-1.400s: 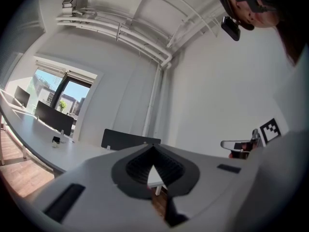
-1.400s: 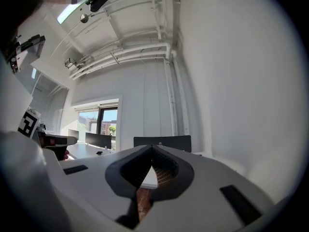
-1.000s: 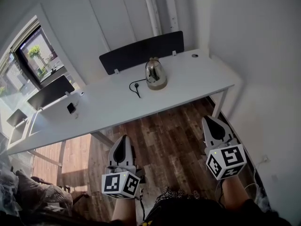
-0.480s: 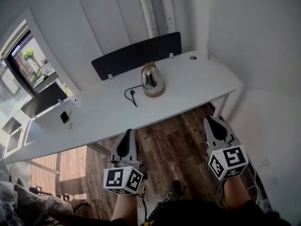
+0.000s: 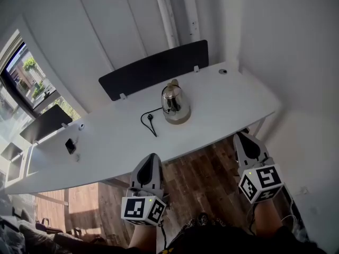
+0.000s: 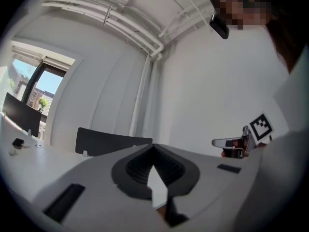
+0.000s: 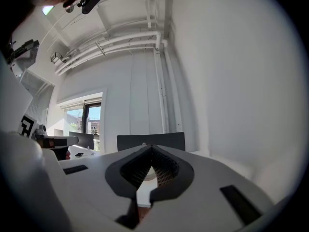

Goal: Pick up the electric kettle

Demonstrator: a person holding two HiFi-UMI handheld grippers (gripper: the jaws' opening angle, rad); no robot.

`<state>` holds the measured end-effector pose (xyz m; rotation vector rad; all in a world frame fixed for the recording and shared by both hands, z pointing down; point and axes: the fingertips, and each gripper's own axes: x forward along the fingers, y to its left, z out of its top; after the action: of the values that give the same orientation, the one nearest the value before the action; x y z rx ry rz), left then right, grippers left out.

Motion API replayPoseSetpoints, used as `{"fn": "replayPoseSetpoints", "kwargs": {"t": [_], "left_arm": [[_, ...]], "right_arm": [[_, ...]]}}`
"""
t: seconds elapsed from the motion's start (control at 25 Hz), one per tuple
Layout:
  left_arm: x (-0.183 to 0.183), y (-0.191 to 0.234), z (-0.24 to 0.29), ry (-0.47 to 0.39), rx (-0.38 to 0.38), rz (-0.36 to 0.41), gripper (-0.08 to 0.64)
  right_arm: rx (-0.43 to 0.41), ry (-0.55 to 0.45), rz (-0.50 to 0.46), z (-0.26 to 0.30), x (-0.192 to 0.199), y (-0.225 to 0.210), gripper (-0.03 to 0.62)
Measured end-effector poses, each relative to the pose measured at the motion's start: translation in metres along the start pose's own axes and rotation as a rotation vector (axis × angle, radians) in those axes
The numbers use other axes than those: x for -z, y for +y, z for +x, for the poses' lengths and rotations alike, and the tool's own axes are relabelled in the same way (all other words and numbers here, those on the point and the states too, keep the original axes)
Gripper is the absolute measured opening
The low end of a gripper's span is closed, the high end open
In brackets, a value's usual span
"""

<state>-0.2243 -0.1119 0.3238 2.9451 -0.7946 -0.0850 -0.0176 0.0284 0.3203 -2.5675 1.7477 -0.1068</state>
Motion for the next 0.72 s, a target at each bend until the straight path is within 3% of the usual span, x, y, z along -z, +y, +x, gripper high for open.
{"fn": "replayPoseSetpoints", "kwargs": {"t": [0.4,0.72], "left_arm": [[0.0,0.025,0.041,0.012,0.008,-0.019,0.0],[0.006,0.014,0.068,0.02,-0.018,-0.014,0.0]], "right_arm": [[0.027,0.002,0.007,0.042,-0.005,-0.016,0.006],[0.009,0.007,0.02,0.061,-0.001,-0.047,0.006]]}}
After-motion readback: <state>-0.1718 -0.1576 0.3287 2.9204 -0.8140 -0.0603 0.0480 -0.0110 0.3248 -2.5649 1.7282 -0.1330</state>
